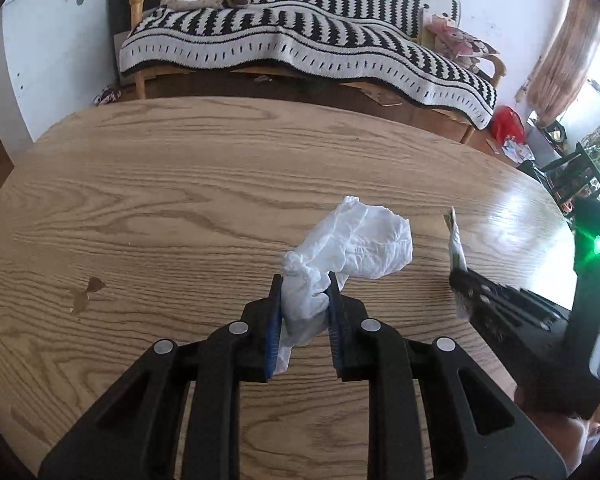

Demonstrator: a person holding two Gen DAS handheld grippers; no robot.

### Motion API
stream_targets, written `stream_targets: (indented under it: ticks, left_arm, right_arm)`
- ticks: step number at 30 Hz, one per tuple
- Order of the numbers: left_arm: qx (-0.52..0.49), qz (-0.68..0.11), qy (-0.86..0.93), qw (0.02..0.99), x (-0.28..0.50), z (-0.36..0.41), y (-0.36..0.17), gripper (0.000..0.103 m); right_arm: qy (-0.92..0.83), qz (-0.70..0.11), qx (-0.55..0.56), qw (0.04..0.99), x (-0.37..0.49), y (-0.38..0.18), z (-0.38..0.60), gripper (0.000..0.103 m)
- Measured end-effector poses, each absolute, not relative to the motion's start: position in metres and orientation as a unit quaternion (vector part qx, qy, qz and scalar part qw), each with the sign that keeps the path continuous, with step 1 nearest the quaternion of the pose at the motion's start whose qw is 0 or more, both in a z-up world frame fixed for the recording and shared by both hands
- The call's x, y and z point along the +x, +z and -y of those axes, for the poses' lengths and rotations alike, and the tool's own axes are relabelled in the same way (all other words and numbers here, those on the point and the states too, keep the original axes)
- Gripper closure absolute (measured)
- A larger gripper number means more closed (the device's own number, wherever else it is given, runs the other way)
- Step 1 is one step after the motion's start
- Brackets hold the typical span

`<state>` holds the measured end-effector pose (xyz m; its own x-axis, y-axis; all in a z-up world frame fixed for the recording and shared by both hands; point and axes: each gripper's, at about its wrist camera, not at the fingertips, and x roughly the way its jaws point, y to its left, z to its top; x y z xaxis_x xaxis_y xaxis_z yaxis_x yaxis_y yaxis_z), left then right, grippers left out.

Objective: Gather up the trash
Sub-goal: 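Carry tissue and white packet over the black bin and open both tools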

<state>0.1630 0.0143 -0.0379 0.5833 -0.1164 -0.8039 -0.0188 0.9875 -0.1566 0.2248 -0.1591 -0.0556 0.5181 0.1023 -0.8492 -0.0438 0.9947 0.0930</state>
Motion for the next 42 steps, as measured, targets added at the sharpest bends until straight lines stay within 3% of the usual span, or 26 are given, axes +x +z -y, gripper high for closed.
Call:
stream_targets:
  ticks: [9,21,33,42]
  left_arm:
    - [-0.054,-0.446,-0.063,0.891,0.151,0.034,-0.026,0.083]
    - [0.004,-0.437,-0.176,0.882,0.109,0.178,-0.021,0.083]
    - [0.047,-0.437,-0.314,0.841,0.036,0.322,-0.032,0.083]
    - [0.068,-0.449,-0.384,0.804,-0.016,0.396,-0.051,0.083]
  right_arm:
    - [0.021,-0.458,0.030,0.888,0.153,-0.012,0.209,0.097]
    - [-0.068,-0.420,0.050,0.904,0.039,0.031,0.348,0.097]
    - [-0.197,-0.419,0.142,0.875,-0.107,0.007,0.519,0.097]
    - [-0.250,-0.410,0.216,0.850,-0.185,-0.010,0.577,0.097]
